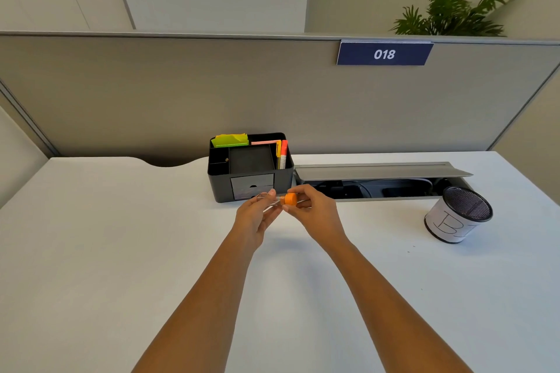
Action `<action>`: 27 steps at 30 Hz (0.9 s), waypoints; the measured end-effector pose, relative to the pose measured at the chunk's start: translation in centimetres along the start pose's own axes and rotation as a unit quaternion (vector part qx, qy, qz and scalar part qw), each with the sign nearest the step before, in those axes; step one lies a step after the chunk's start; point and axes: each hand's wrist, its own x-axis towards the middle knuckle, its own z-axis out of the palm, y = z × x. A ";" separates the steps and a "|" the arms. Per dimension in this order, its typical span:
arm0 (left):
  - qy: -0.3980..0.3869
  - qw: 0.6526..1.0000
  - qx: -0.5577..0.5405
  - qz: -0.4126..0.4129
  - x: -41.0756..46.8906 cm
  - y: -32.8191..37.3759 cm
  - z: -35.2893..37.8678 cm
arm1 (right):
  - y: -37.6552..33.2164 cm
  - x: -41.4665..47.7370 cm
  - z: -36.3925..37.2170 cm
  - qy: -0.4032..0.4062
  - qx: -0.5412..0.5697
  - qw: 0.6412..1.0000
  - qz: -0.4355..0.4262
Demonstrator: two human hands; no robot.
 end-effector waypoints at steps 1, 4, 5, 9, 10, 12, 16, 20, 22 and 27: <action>-0.003 1.000 -0.002 0.000 -0.1 0.0 0.0 | 0.0 0.0 -0.1 0.007 0.009 1.000 0.003; -0.015 1.000 -0.012 -0.003 -0.2 -0.2 -0.3 | 0.1 -0.1 -0.1 0.016 0.014 1.000 0.008; -0.024 1.000 -0.018 -0.006 -0.2 -0.2 -0.4 | 0.1 -0.2 0.0 0.020 0.022 1.000 0.011; -0.070 0.997 -0.018 -0.034 -0.4 0.1 -0.4 | 0.3 -0.4 0.1 0.081 0.068 0.994 0.015; -0.078 0.996 -0.011 -0.041 -0.5 0.1 -0.4 | 0.3 -0.4 0.1 0.089 0.072 0.993 0.016; -0.084 0.995 0.017 -0.045 -0.6 0.1 -0.2 | 0.2 -0.2 0.1 0.074 0.067 0.995 0.016; -0.082 0.995 0.057 -0.024 -0.2 -0.2 -0.3 | 0.4 -0.2 0.2 -0.030 0.013 0.999 -0.014; -0.091 0.994 0.053 -0.017 -0.4 0.0 0.0 | 0.4 -0.3 0.4 -0.055 -0.083 0.994 -0.040; -0.090 0.994 0.061 -0.011 -0.5 0.0 0.2 | 0.2 -0.3 0.4 -0.030 -0.090 0.994 -0.045; -0.089 0.993 0.078 -0.002 -0.5 0.1 0.2 | -0.4 -0.4 -0.2 -0.005 -0.122 0.991 -0.056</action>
